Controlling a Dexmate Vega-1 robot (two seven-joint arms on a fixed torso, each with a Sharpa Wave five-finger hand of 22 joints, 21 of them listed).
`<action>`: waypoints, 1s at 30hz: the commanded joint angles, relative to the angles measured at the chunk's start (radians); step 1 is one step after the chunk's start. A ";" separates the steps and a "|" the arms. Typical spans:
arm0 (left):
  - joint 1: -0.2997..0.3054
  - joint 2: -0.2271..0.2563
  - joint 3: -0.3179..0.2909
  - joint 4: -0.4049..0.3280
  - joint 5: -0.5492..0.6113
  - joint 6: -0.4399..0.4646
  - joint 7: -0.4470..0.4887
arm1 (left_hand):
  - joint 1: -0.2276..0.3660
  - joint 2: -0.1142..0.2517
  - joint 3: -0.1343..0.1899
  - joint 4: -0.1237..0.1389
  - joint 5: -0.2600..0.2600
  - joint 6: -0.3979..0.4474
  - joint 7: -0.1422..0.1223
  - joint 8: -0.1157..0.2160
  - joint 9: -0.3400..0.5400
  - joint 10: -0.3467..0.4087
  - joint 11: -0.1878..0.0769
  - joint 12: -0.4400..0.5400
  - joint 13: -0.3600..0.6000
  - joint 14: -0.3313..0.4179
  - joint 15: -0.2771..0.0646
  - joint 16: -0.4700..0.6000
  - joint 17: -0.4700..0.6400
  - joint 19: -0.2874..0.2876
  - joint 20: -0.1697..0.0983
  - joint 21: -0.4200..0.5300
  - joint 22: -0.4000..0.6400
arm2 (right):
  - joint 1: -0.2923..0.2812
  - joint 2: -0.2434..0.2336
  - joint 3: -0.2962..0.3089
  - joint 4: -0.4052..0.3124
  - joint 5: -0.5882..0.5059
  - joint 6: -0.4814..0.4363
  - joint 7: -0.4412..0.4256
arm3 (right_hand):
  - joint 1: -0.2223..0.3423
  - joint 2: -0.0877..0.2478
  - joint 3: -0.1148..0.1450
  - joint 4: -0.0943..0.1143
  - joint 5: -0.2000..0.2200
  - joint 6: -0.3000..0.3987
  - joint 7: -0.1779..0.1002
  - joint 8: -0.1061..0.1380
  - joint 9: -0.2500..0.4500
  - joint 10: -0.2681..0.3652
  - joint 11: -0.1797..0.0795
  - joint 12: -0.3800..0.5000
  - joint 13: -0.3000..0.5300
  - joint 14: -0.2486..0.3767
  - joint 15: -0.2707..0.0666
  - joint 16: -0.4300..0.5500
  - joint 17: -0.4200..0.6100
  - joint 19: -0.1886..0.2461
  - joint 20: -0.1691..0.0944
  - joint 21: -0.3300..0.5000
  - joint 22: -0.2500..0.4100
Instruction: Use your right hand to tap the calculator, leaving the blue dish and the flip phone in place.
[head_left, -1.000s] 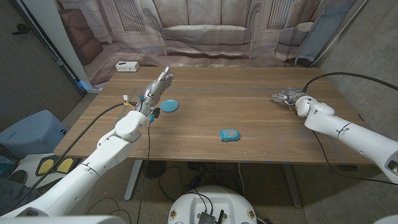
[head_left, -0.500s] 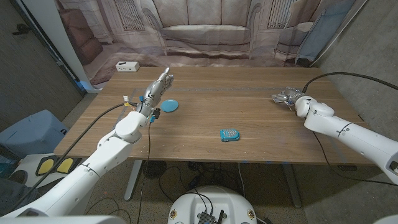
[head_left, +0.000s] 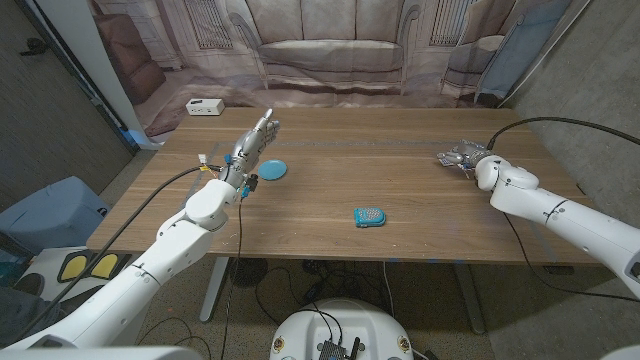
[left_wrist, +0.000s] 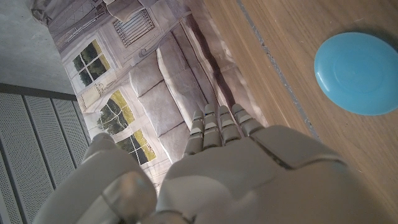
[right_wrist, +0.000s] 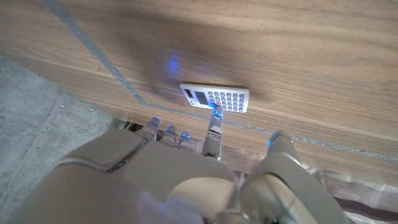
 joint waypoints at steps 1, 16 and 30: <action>0.003 0.003 -0.004 -0.005 0.000 -0.001 0.002 | 0.005 0.010 0.002 -0.005 -0.002 0.011 0.001 0.000 0.003 0.007 -0.003 -0.002 0.001 0.011 0.000 -0.002 0.002 -0.005 0.006 -0.003 0.002 | -0.012 0.000 0.017 -0.009 0.001 0.011 -0.028 | 0.008 0.001 0.005 0.000 -0.003 -0.009 0.000 -0.003 0.003 -0.056 -0.001 0.003 0.005 -0.212 0.008 0.006 -0.001 -0.153 0.005 0.007 0.002; -0.007 0.001 -0.001 0.004 0.000 -0.002 -0.004 | 0.005 0.010 0.001 -0.006 -0.002 0.012 0.002 0.000 0.003 0.008 -0.002 -0.002 0.001 0.012 -0.001 -0.002 0.002 -0.004 0.007 -0.003 0.002 | -0.015 -0.005 0.029 -0.024 0.002 0.016 -0.036 | 0.010 0.001 0.007 -0.002 -0.003 -0.011 0.002 -0.004 0.004 -0.052 0.002 0.003 0.005 -0.205 0.007 0.008 -0.002 -0.150 0.008 0.008 0.002; -0.028 -0.005 0.007 0.024 -0.004 -0.003 -0.021 | 0.005 0.012 0.000 -0.007 -0.002 0.017 0.000 0.002 0.003 0.011 -0.002 -0.001 0.001 0.015 -0.001 -0.001 0.002 -0.004 0.007 -0.003 0.002 | -0.052 -0.025 0.063 -0.062 0.027 0.023 -0.061 | 0.014 -0.010 0.010 -0.012 -0.005 -0.222 0.010 -0.041 0.003 -0.044 0.034 -0.001 0.006 -0.189 0.013 0.007 -0.003 -0.104 -0.001 0.014 0.001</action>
